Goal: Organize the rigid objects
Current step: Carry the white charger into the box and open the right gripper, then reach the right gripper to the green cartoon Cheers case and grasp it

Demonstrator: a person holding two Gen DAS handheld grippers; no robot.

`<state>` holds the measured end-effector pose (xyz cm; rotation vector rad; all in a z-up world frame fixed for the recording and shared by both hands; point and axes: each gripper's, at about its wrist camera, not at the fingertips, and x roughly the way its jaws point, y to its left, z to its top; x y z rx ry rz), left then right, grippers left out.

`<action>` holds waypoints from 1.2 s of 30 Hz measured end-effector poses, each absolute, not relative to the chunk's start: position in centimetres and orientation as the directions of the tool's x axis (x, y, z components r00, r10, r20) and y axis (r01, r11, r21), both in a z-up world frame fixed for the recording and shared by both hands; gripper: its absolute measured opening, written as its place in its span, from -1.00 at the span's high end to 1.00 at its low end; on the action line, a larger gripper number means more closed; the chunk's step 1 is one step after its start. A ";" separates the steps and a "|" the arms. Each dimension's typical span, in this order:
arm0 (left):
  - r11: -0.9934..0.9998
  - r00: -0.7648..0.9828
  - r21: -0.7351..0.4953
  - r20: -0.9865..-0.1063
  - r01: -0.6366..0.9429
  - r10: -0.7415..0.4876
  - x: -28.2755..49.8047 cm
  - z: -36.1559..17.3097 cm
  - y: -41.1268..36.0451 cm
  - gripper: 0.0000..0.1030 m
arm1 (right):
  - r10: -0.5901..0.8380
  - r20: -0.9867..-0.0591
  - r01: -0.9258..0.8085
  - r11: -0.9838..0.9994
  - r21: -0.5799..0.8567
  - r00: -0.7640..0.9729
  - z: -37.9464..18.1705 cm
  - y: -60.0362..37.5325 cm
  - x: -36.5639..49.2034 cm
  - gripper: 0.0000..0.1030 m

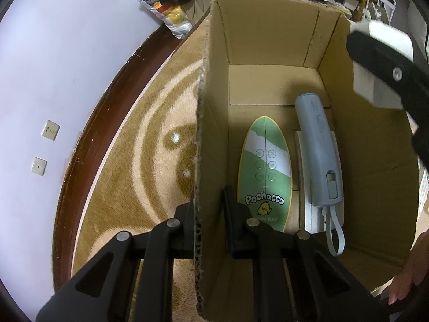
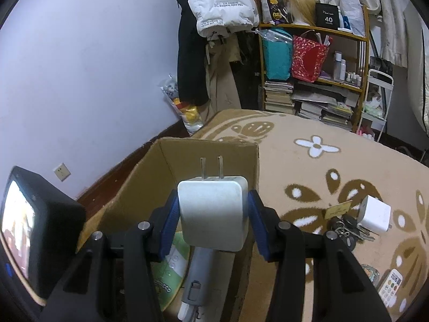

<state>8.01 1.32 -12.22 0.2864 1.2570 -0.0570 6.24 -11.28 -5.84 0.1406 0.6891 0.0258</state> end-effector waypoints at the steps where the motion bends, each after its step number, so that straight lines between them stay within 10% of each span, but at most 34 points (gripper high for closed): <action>1: 0.964 0.313 0.179 -0.943 0.198 0.111 8.0 -12.2 1.4 0.72 | 0.074 -0.637 0.022 0.990 0.140 0.767 -5.8 -11.4 6.3 -0.02; 9: 0.965 0.316 0.175 -0.943 0.197 0.107 7.8 -11.9 1.9 0.74 | 0.035 -0.615 0.024 0.996 0.088 0.788 -4.8 -11.2 5.6 -0.03; 18: 0.964 0.316 0.182 -0.942 0.194 0.114 7.8 -11.9 2.0 0.72 | -0.052 -0.607 0.129 0.988 0.085 0.793 -4.4 -13.9 5.2 -0.74; 36: 0.959 0.319 0.200 -0.939 0.201 0.129 7.8 -12.1 1.5 0.71 | -0.223 -0.738 0.480 0.864 0.154 0.637 -10.4 -25.2 1.4 -0.76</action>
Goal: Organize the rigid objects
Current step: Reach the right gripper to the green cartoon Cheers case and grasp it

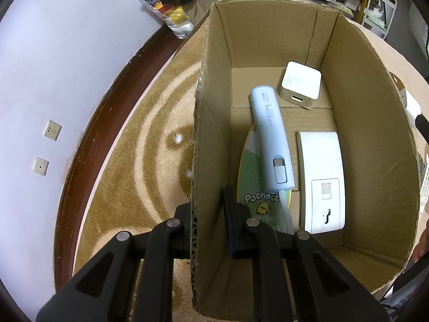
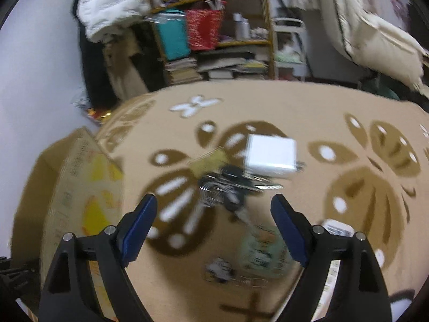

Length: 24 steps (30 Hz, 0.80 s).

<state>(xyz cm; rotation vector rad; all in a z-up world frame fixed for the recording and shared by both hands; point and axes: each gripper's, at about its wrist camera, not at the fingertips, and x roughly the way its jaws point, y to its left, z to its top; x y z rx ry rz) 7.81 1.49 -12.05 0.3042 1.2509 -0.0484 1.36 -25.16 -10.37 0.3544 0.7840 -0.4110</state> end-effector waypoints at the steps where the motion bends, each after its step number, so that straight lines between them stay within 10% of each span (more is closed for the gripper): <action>1: 0.957 0.321 0.204 -0.938 0.204 0.132 7.7 -12.0 1.4 0.71 | -0.235 -0.745 0.497 0.855 0.146 0.624 -10.7 -25.6 1.1 -0.76; 24: 0.953 0.329 0.218 -0.934 0.211 0.140 7.3 -11.9 1.0 0.70 | -0.242 -0.843 0.604 0.788 0.119 0.481 -15.1 -28.3 0.0 -0.54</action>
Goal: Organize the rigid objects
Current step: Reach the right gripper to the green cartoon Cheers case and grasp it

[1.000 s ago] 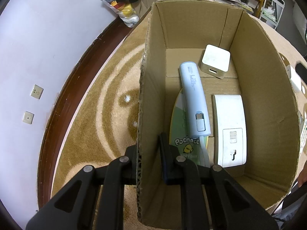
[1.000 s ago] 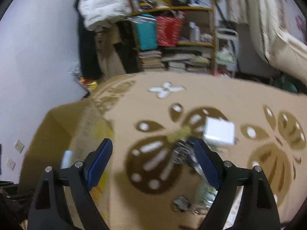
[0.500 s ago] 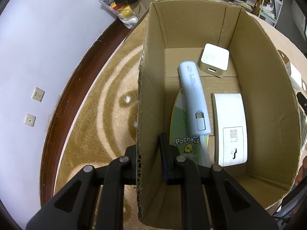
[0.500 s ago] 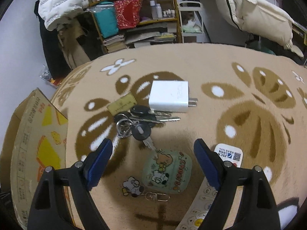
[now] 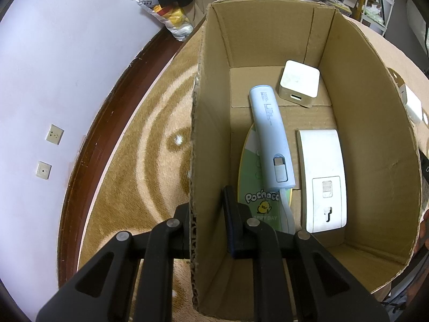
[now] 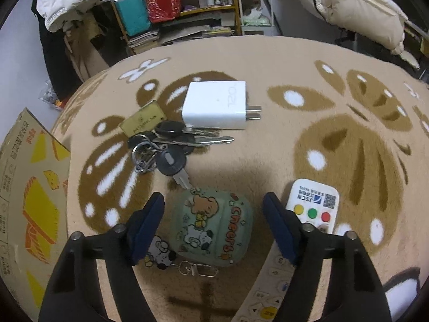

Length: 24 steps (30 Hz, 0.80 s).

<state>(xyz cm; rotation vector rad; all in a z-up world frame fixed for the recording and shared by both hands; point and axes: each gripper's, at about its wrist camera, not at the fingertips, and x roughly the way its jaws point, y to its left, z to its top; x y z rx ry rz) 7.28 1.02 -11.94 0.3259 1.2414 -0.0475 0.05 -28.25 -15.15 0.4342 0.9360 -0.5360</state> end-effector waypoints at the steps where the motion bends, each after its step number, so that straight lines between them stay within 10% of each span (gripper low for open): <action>1: 0.953 0.328 0.218 -0.934 0.211 0.140 7.3 -11.9 1.0 0.70 | -0.240 -0.843 0.606 0.786 0.122 0.481 -15.2 -28.2 0.0 -0.54; 7: 0.952 0.329 0.221 -0.933 0.213 0.143 7.3 -11.9 0.9 0.70 | -0.252 -0.852 0.611 0.786 0.097 0.459 -15.5 -27.9 0.1 -0.21; 24: 0.950 0.331 0.225 -0.932 0.216 0.146 7.3 -11.9 0.9 0.69 | -0.237 -0.794 0.567 0.808 0.159 0.560 -12.6 -26.1 0.4 -0.21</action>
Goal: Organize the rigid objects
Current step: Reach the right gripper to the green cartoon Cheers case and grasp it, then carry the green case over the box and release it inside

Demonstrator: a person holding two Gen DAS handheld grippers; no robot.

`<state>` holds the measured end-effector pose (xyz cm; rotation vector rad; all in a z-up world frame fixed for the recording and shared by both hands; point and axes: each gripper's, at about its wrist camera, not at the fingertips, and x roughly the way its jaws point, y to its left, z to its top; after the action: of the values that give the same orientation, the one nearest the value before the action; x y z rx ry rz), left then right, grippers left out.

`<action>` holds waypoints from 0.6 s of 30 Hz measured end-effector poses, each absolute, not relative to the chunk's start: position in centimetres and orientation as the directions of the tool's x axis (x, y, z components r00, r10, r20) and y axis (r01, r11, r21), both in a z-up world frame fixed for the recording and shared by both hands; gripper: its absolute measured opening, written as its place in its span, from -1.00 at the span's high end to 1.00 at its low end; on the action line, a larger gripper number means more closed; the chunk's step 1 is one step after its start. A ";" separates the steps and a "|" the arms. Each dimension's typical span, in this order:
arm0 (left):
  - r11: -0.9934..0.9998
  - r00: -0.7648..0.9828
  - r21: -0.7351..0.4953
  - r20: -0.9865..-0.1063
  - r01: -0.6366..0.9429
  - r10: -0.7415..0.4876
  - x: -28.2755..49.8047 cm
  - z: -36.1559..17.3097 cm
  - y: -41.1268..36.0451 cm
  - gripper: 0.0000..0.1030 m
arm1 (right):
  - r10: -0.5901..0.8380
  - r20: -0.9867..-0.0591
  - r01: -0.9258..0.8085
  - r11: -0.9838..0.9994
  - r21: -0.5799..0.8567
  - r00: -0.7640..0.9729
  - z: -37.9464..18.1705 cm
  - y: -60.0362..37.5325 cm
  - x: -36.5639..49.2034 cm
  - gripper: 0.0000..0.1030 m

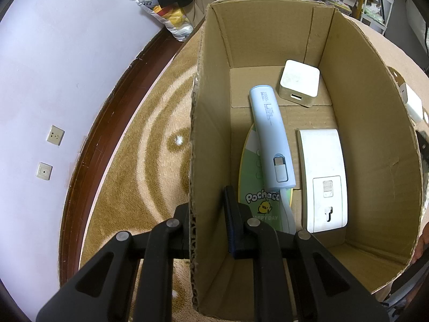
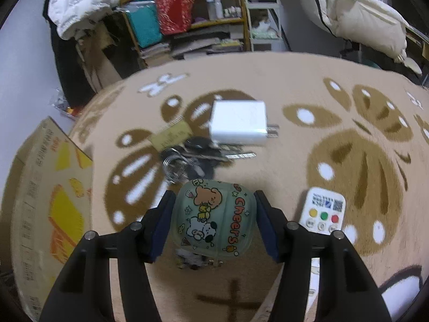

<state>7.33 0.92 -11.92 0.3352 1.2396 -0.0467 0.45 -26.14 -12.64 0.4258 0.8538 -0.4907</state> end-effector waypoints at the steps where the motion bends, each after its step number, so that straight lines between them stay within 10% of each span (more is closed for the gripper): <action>1: 0.949 0.331 0.227 -0.932 0.217 0.147 7.3 -11.9 0.9 0.69 | -0.236 -0.786 0.558 0.814 0.161 0.572 -12.2 -25.8 0.6 -0.21; 18: 0.950 0.329 0.224 -0.933 0.216 0.145 7.3 -11.9 1.0 0.69 | -0.170 -0.634 0.337 0.929 0.152 0.754 -5.1 -19.1 1.3 -0.21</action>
<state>7.34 1.02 -11.89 0.3344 1.2413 -0.0479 1.27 -19.14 -5.08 0.2658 0.6613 -0.2800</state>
